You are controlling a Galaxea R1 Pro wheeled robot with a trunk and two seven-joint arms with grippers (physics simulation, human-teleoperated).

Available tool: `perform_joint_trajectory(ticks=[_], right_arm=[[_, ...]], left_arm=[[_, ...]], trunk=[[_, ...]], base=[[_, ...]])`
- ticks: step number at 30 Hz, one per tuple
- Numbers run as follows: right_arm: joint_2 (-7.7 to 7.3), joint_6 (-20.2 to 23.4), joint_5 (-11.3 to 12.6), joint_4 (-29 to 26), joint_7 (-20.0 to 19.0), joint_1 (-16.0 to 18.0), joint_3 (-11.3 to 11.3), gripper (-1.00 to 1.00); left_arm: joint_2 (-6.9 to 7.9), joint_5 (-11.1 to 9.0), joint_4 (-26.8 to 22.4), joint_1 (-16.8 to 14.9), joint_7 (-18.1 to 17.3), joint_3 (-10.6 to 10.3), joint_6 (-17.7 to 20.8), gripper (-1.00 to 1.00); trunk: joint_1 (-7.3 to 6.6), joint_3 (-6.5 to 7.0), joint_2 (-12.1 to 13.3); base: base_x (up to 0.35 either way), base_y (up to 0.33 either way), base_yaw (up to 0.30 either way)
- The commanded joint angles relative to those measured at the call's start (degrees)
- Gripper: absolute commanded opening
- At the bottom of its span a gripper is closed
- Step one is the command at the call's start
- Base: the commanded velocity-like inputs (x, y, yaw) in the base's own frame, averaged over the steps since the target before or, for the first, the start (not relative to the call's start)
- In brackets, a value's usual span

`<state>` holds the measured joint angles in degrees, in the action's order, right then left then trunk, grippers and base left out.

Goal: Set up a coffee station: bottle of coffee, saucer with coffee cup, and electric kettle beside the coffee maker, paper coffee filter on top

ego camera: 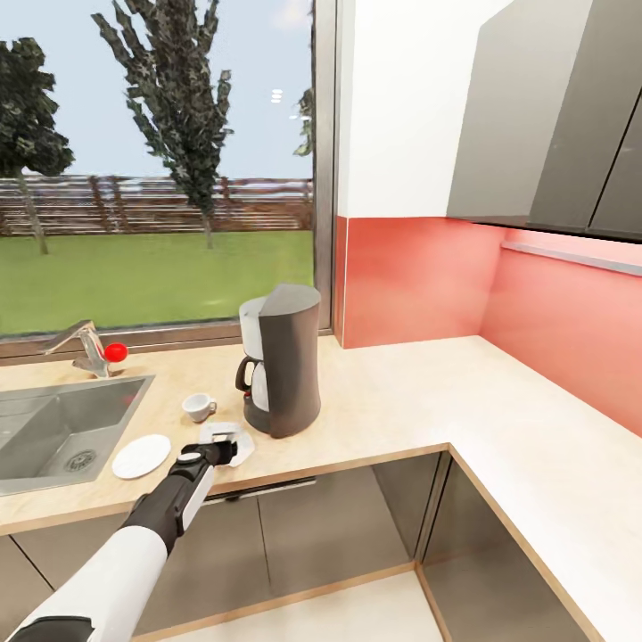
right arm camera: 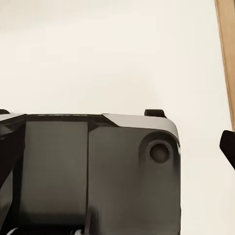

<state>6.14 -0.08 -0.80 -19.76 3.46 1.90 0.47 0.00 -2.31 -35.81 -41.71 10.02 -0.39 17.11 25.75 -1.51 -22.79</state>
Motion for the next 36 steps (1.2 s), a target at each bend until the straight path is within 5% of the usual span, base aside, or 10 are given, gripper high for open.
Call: perform_joint_trajectory(ticks=[1, 23, 36], right_arm=[[0.01, 0.0, -0.1, 0.0, 0.2, 0.0, 0.1, 1.00], [0.44, -0.2, -0.2, 0.4, 0.4, 0.0, 0.1, 1.00], [-0.86, -0.2, -0.1, 0.4, 0.4, 0.0, 0.1, 1.00]], left_arm=[[0.00, -0.3, -0.1, 0.0, 0.3, 0.0, 0.3, 1.00], [-0.08, -0.4, -0.6, 0.9, 0.7, -0.1, -0.6, 1.00], [-0.17, -0.5, -0.4, 0.9, 0.7, -0.2, -2.8, 1.00]], trunk=[[0.04, -0.14, -0.1], [0.04, -0.14, -0.1], [0.04, -0.14, -0.1]], base=[[0.000, 0.000, 0.000], [0.026, 0.000, 0.000], [0.037, 0.000, 0.000]])
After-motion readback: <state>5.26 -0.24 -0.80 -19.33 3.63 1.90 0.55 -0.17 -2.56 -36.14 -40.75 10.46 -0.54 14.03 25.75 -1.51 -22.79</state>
